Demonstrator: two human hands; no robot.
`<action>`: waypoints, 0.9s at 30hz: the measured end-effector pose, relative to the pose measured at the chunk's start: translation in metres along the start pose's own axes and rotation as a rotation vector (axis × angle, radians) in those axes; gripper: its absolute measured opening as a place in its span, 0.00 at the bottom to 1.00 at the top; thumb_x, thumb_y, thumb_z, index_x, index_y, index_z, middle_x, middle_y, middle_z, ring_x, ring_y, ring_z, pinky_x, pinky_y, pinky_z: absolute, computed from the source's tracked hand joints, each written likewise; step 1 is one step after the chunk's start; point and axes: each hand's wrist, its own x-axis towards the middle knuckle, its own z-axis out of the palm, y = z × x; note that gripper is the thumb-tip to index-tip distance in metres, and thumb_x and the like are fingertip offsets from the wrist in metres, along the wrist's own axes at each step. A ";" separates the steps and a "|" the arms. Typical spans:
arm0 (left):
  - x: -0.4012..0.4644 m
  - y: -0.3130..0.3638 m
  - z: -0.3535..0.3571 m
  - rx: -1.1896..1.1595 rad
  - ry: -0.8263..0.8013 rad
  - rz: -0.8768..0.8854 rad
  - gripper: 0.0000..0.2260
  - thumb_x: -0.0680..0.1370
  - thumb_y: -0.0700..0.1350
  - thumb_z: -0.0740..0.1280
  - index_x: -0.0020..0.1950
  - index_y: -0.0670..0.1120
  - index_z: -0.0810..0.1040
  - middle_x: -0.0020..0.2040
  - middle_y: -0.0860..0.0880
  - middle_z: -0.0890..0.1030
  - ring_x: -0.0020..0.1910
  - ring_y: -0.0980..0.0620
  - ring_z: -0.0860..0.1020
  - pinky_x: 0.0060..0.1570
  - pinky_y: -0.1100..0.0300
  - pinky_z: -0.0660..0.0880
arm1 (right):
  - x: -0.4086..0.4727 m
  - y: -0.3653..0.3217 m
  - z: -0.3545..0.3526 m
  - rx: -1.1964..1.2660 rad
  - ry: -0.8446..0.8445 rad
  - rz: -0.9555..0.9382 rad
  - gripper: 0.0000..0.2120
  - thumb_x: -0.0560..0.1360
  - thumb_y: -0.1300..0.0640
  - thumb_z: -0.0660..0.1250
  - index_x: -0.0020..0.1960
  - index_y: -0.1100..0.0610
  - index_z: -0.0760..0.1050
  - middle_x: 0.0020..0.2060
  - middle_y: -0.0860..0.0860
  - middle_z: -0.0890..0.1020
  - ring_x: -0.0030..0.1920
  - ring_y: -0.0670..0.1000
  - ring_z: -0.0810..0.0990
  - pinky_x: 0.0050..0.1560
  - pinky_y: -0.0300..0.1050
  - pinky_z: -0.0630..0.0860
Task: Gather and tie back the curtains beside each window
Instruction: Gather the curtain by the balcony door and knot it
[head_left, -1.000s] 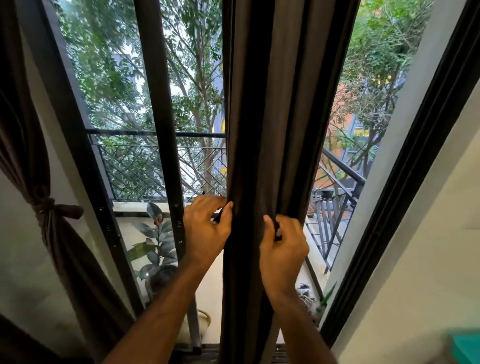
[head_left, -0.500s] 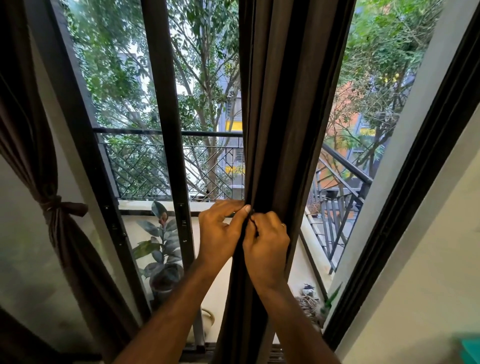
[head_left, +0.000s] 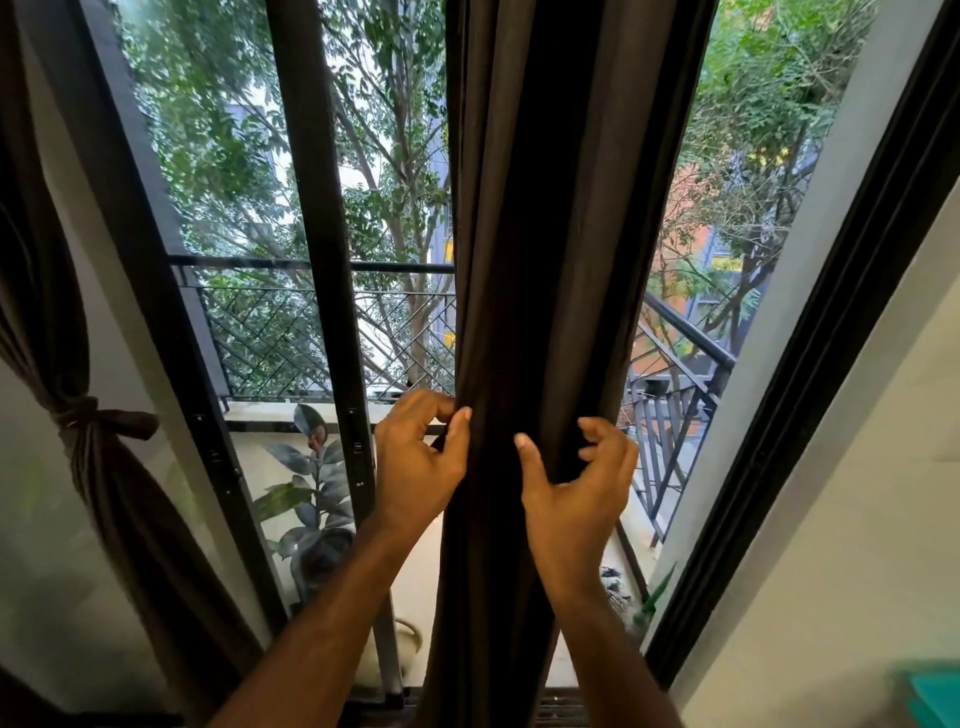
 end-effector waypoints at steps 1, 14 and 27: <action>0.000 0.000 0.001 0.008 -0.012 0.014 0.06 0.77 0.38 0.70 0.39 0.41 0.78 0.39 0.50 0.78 0.40 0.54 0.78 0.41 0.69 0.73 | 0.003 0.002 0.002 -0.015 -0.002 -0.008 0.17 0.75 0.55 0.76 0.61 0.54 0.75 0.53 0.48 0.76 0.51 0.47 0.76 0.51 0.40 0.77; -0.004 -0.002 0.012 0.020 0.011 0.077 0.10 0.77 0.43 0.68 0.36 0.41 0.76 0.36 0.48 0.76 0.37 0.49 0.75 0.37 0.51 0.73 | -0.021 0.000 0.020 0.044 -0.103 -0.320 0.04 0.77 0.65 0.70 0.44 0.61 0.80 0.39 0.52 0.80 0.39 0.54 0.80 0.39 0.54 0.79; -0.013 0.012 0.009 -0.336 -0.134 -0.138 0.11 0.77 0.47 0.71 0.40 0.40 0.80 0.38 0.48 0.79 0.39 0.46 0.80 0.40 0.50 0.78 | -0.020 -0.006 0.021 0.038 -0.145 -0.271 0.08 0.75 0.68 0.67 0.41 0.58 0.76 0.36 0.49 0.76 0.36 0.48 0.75 0.39 0.45 0.73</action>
